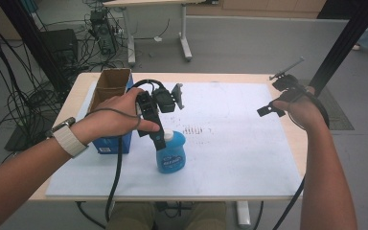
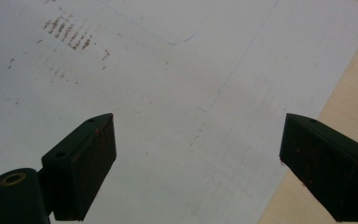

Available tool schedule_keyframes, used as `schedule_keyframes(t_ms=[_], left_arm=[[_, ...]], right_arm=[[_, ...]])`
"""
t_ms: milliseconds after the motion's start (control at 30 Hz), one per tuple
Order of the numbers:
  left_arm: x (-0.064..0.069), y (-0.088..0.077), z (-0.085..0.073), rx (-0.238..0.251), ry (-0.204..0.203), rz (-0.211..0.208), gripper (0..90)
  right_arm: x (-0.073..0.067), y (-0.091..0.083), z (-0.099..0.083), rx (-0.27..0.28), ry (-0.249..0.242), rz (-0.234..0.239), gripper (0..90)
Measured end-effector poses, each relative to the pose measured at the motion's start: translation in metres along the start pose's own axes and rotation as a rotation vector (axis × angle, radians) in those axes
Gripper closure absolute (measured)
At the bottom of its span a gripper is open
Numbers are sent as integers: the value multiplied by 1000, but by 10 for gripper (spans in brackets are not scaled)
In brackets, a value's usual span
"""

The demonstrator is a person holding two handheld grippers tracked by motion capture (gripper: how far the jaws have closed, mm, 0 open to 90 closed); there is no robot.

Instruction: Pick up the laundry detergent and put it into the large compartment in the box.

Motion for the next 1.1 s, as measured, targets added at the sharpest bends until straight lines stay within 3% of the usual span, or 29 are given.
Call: schedule_keyframes(t_ms=[733,1100], left_arm=[[-2,10,18,-12,-9,23,88],[-4,15,26,-30,8,16,88]], right_arm=[[0,0,1,0,1,-1,107],[1,-1,-1,3,1,-3,107]])
Point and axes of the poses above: each handheld gripper's, and its own axes: y roughly forward along the jaws, z roughly out of its top, x roughly to its right, the point moved 3 cm from there along y, roughly forward along the jaws, and after that the axes turned 14 degrees about -z, right-handed, at the moved point
